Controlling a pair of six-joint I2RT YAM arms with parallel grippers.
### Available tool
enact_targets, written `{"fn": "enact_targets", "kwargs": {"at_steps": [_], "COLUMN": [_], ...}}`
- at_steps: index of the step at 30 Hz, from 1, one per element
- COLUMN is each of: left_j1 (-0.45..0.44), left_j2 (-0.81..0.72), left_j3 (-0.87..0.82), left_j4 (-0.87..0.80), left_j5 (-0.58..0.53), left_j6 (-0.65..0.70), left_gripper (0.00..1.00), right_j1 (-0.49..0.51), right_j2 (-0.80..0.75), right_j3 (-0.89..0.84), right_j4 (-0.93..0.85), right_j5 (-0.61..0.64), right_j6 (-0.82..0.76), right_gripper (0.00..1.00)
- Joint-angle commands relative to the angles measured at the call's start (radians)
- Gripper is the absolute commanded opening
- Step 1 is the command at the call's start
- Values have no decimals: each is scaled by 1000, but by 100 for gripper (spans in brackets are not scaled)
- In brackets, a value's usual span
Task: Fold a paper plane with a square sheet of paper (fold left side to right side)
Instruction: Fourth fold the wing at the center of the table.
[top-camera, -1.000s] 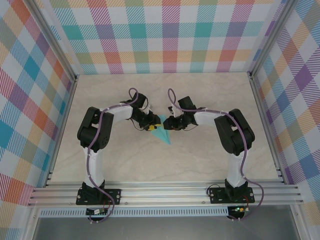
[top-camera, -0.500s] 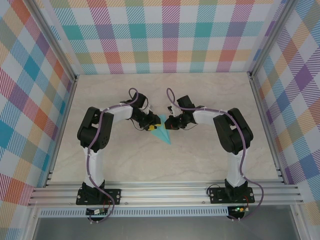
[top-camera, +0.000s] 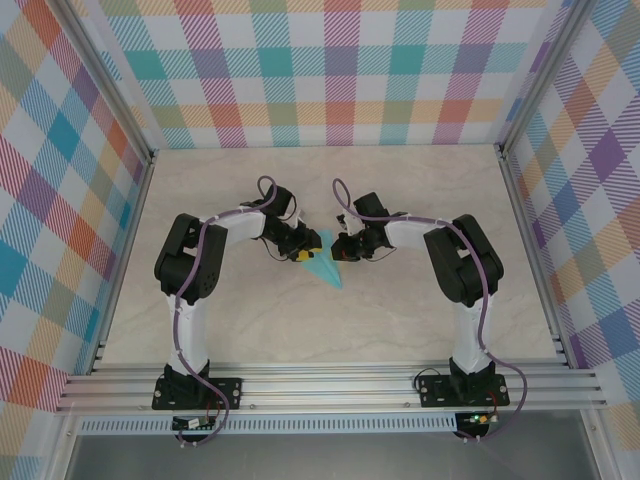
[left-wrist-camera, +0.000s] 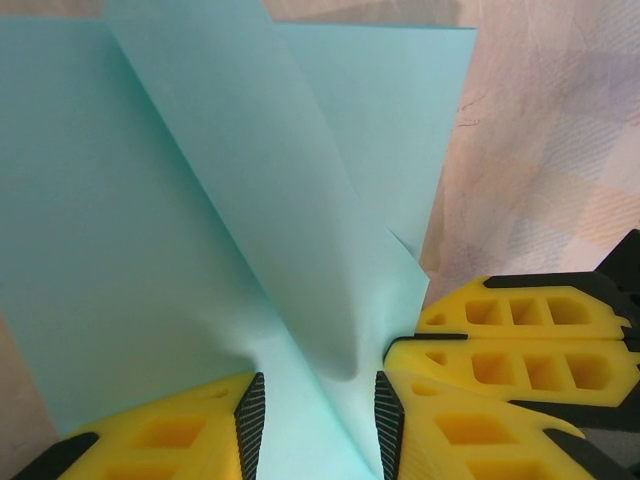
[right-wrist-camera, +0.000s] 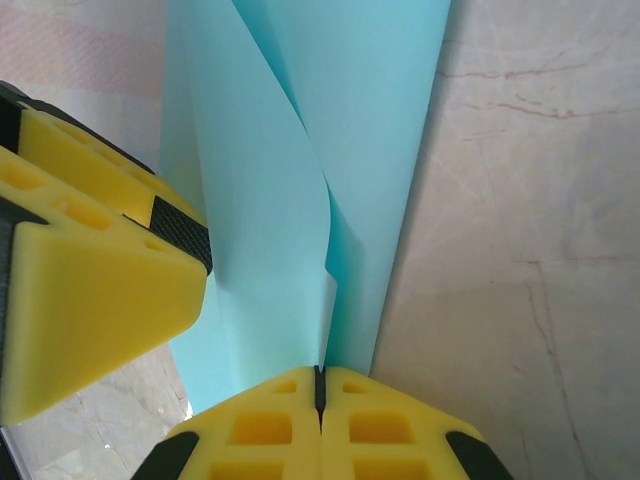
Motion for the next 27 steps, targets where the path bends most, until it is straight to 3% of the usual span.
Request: {"fn": "enact_targets", "kwargs": {"at_steps": [1, 27], "left_j1": [-15, -11], "left_j2": [19, -103], "left_j3": [4, 107], "left_j4": [-39, -94], "left_j5": [-41, -17], "left_j6": [5, 11], "left_gripper": [37, 38], "right_j1": [-4, -2], "right_j2": [12, 39], "right_j3": [15, -33], "right_j4": [-28, -60], "right_j5": [7, 16], "right_j6": [-16, -23], "right_gripper": [0, 0]}}
